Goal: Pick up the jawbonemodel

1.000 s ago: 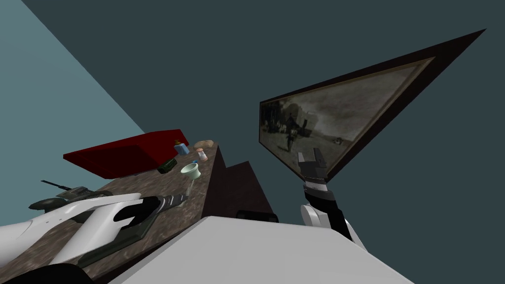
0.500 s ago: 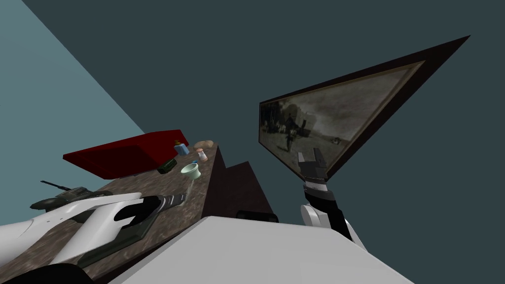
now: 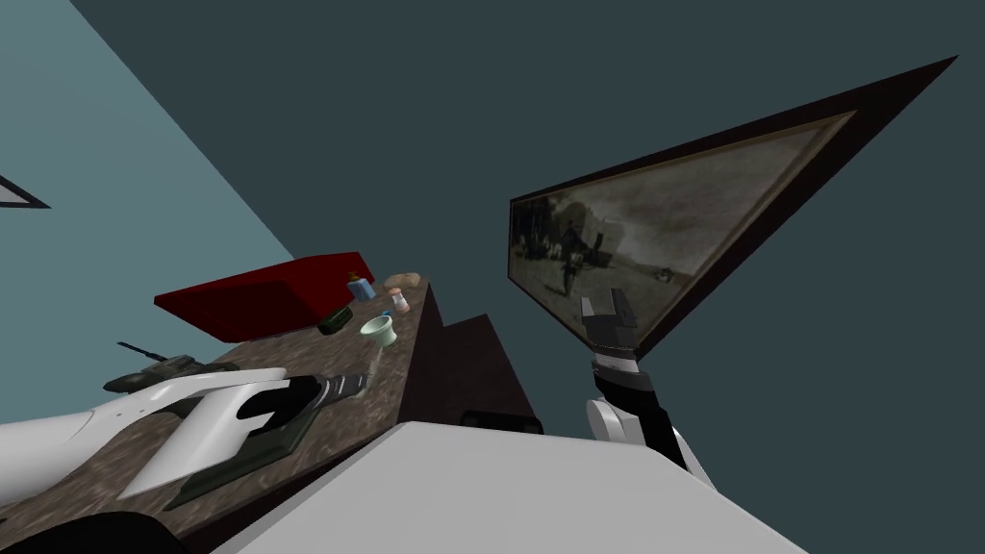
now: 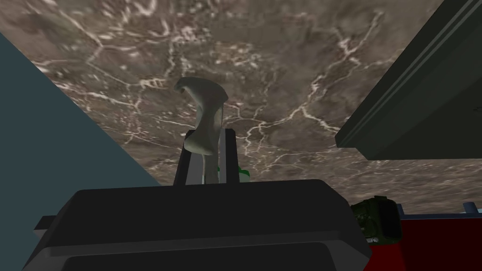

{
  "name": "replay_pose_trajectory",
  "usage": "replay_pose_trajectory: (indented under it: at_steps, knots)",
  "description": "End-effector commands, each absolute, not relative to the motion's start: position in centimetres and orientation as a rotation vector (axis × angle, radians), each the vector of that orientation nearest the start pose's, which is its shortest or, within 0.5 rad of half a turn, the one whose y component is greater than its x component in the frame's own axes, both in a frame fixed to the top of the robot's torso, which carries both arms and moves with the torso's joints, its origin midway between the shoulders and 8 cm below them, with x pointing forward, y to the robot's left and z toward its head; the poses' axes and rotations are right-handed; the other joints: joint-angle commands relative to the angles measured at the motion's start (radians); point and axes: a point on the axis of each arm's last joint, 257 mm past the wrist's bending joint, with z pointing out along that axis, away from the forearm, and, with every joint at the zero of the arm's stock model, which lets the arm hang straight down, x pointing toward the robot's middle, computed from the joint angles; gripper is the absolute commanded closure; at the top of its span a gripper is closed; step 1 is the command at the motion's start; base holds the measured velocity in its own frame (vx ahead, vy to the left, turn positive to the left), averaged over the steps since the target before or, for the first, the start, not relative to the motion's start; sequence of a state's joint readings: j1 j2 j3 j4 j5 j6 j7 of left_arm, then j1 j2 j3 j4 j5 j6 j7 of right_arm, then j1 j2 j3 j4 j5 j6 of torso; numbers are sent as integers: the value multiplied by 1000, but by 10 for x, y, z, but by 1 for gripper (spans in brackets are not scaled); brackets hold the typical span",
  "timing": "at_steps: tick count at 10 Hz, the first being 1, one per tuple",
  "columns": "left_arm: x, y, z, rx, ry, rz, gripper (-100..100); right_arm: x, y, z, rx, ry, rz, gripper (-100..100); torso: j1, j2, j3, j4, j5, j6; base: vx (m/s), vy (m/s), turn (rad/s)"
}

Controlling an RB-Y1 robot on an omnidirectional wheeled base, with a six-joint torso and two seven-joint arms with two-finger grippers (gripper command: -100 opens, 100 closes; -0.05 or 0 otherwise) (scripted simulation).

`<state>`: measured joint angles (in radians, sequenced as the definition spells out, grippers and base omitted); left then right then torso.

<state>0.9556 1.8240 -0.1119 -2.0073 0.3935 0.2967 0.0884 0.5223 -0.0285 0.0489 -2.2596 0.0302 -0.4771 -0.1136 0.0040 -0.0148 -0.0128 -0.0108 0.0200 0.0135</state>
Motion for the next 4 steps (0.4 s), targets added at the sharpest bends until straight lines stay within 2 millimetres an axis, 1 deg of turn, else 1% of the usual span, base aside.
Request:
replay_pose_trajectory:
  at_steps: [1, 2, 3, 4]
  knots:
    - [222, 519, -322, -577, 2658, 71, 100, 353, -261, 2, 724, 669, 1415, 0, 0, 0, 0, 0, 0, 0, -8, 13, 35]
    - [227, 514, -319, -566, 2664, 67, 100, 353, -261, 2, 724, 669, 1415, 0, 0, 0, 0, 0, 0, 0, -10, 15, 72]
    - [224, 517, -321, -571, 2661, 69, 100, 353, -261, 2, 724, 669, 1415, 0, 0, 0, 0, 0, -1, 0, -4, 6, 13]
    - [225, 516, -321, -572, 2661, 67, 0, 353, -261, 2, 724, 669, 1415, 0, -1, 0, 0, 0, -1, 0, 0, 0, 0]
